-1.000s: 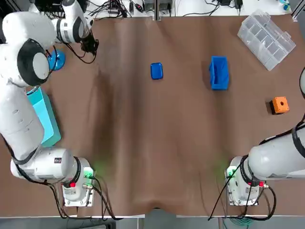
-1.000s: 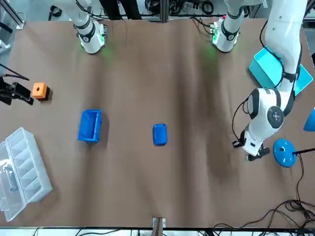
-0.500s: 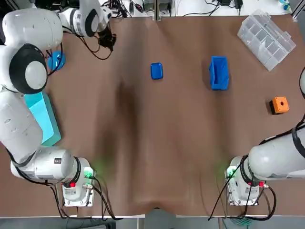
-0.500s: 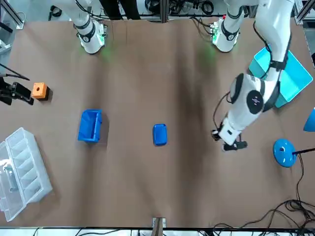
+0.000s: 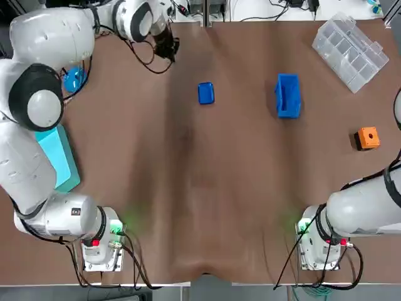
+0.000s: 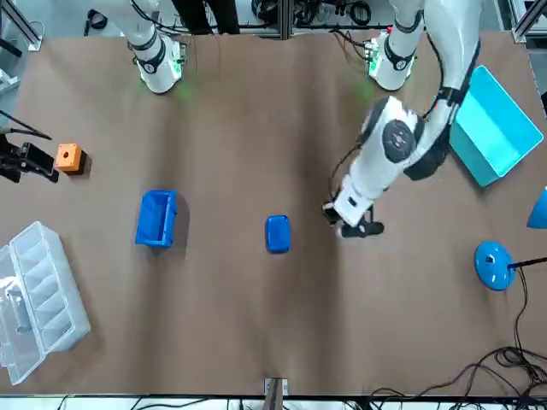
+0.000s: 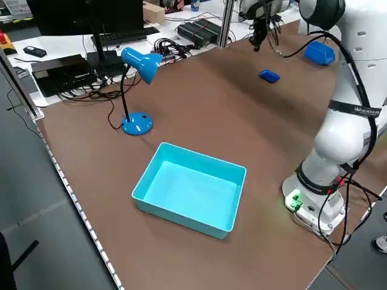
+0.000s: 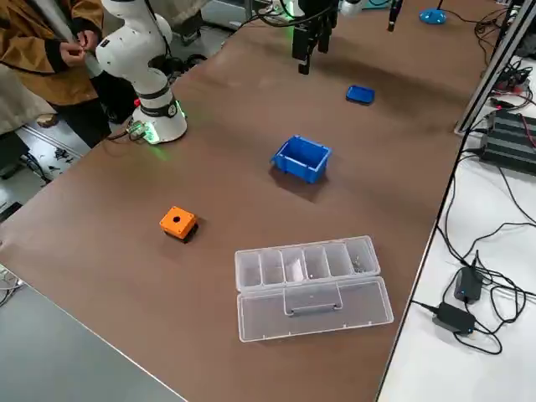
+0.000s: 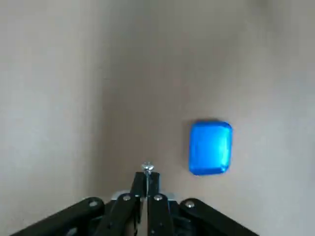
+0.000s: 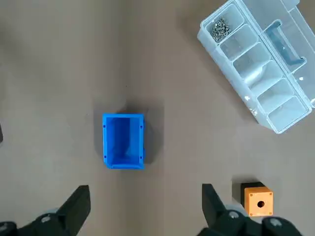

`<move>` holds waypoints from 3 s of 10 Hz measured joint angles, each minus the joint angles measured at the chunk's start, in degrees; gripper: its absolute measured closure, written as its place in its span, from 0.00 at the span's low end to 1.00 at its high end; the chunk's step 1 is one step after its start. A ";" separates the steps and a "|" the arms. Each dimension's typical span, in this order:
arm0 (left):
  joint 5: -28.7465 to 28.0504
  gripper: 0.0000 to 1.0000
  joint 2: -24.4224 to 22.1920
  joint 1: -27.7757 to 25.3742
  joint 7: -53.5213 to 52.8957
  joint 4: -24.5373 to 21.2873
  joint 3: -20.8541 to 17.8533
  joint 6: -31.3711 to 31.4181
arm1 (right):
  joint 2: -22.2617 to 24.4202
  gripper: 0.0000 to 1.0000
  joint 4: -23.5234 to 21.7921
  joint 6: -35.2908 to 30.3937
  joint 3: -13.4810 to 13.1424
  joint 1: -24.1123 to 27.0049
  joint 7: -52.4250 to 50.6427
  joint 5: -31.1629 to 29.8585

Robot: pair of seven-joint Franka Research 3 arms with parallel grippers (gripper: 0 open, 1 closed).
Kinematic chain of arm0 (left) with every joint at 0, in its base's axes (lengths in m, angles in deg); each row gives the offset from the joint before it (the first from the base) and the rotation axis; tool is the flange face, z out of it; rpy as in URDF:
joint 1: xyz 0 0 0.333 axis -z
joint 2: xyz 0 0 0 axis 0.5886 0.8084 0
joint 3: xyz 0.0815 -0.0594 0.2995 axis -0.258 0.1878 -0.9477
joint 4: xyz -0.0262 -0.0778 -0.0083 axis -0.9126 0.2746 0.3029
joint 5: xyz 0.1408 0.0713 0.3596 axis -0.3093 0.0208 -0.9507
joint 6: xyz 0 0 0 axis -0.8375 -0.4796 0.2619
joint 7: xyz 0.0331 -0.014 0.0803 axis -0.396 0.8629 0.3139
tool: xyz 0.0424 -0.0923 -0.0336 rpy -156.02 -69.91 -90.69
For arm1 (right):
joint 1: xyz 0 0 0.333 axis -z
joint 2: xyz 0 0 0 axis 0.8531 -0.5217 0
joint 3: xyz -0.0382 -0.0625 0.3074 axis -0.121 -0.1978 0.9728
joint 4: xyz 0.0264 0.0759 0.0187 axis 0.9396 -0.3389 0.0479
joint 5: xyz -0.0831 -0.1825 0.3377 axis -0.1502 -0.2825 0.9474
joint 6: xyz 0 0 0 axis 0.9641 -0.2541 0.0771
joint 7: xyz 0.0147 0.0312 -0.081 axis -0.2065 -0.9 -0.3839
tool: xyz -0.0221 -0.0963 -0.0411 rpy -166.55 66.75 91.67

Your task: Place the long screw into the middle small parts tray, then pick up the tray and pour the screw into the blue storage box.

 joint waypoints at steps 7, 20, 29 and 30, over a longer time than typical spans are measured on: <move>-0.01 0.94 21.29 6.98 0.88 16.11 1.35 4.12 | 0.00 0.00 0.00 1.36 0.12 -0.19 0.00 0.00; -0.03 0.47 26.85 15.73 1.15 17.54 -7.19 12.13 | 0.15 0.00 0.46 -0.19 0.39 -1.57 -0.05 0.84; -0.03 0.00 -1.80 1.52 -11.67 10.21 -8.44 -12.34 | -3.73 0.00 -10.05 12.03 1.42 -18.98 0.37 16.73; -0.03 0.00 -5.29 0.95 -15.73 9.13 -11.28 -15.07 | -3.98 0.00 -13.87 17.84 1.46 -21.32 0.60 18.67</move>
